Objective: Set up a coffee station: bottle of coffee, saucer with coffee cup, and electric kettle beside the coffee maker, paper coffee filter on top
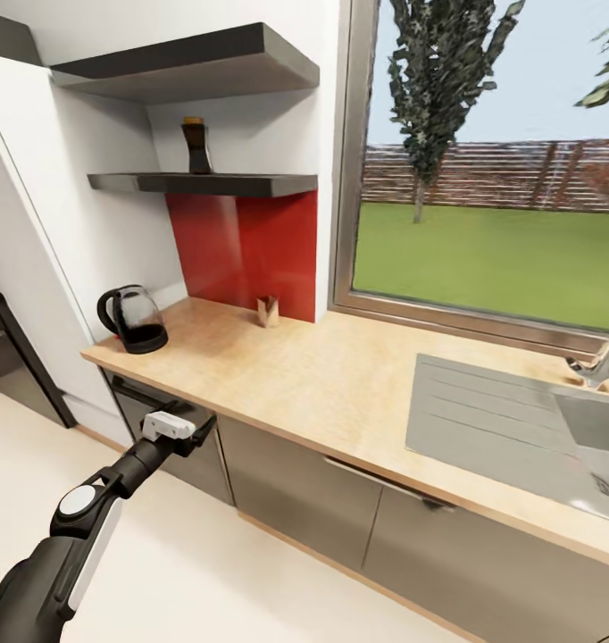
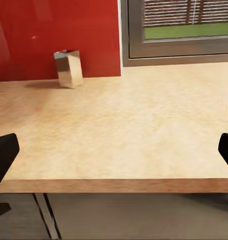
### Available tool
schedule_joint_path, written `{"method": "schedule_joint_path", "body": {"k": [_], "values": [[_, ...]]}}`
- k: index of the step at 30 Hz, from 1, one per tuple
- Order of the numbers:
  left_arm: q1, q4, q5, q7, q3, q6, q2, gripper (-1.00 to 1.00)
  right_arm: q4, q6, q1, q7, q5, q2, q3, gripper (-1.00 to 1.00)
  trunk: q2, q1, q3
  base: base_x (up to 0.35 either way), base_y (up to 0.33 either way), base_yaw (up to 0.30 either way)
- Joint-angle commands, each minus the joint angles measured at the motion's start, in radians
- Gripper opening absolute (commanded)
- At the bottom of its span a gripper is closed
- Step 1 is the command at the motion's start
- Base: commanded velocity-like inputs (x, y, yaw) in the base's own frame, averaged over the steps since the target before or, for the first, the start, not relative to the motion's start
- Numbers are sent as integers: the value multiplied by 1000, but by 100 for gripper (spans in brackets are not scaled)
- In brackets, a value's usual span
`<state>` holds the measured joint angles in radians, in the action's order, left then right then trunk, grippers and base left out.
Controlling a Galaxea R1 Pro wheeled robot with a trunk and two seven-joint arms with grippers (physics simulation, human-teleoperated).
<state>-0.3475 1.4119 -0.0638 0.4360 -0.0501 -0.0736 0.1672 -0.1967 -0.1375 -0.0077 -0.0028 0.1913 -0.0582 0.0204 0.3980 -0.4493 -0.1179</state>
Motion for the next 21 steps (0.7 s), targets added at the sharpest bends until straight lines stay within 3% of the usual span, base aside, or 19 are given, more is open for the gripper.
{"method": "schedule_joint_path", "body": {"k": [1, 21], "values": [[-1, 0, -7, 6, -2, -8, 0, 100, 0, -4, -1, 0, 8, 0, 3, 100, 2, -1, -2, 86, 306, 9], [-1, -1, -8, 6, -2, -8, 0, 100, 0, -3, 0, 0, 8, -2, 3, 100, 2, -1, -2, 95, 320, 1]]}}
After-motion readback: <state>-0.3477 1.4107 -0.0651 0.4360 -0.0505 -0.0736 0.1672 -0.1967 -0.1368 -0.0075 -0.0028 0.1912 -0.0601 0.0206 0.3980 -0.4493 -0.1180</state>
